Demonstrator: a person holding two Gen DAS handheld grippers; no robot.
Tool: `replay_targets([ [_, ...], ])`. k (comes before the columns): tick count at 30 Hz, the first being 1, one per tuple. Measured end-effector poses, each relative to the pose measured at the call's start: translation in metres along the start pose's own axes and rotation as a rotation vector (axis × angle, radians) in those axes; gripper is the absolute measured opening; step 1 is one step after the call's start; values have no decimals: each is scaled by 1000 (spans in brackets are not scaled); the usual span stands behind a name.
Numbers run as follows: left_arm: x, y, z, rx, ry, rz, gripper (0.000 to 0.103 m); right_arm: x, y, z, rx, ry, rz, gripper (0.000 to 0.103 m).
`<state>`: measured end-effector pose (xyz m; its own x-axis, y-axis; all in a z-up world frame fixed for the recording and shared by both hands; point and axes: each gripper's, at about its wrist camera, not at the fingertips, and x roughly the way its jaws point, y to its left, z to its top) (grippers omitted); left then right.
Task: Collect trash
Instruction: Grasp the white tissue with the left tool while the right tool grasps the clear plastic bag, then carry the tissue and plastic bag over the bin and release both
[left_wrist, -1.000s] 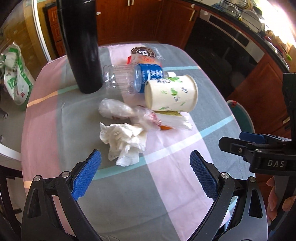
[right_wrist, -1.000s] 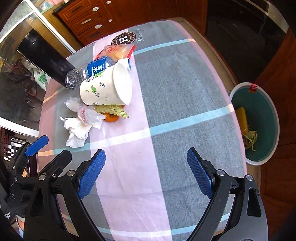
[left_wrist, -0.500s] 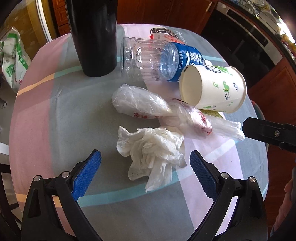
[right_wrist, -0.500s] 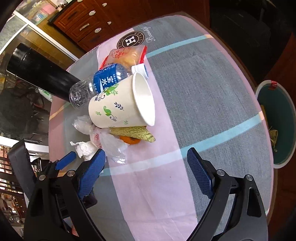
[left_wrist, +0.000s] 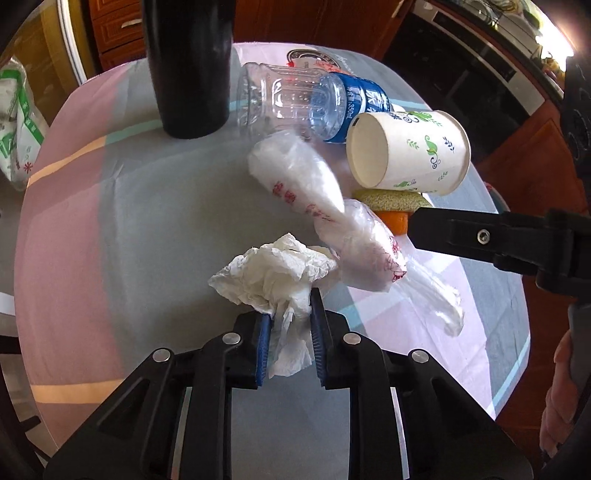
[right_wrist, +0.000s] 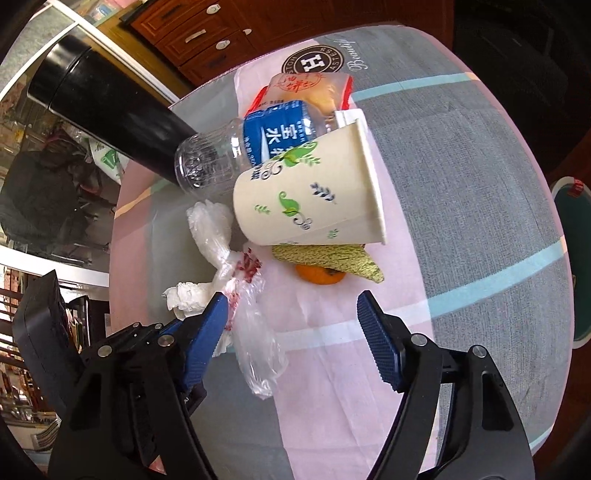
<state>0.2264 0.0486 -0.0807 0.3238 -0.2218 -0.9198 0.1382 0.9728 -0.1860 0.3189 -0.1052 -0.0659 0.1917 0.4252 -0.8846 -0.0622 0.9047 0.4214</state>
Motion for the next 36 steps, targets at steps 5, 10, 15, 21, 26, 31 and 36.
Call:
replay_targets([
  [5, -8, 20, -16, -28, 18, -43, 21, 13, 25, -4, -54, 28, 7, 66],
  [10, -9, 31, -25, -46, 20, -55, 24, 35, 44, -11, -101, 76, 3, 49],
  [15, -9, 30, -25, -44, 7, -59, 42, 52, 49, -17, -122, 106, -20, 31],
  [21, -8, 22, -24, -34, -2, -17, 43, 47, 50, -22, -159, 74, -58, 27],
  [26, -12, 13, -28, -20, -2, -31, 33, 42, 43, -27, -144, 77, -59, 27],
  [31, -32, -4, -41, 18, -25, -47, 17, 25, 25, -41, -130, 63, -41, 27],
  [36, -44, -16, -50, -2, -31, -82, 17, 4, 1, -60, -88, 35, -9, 27],
])
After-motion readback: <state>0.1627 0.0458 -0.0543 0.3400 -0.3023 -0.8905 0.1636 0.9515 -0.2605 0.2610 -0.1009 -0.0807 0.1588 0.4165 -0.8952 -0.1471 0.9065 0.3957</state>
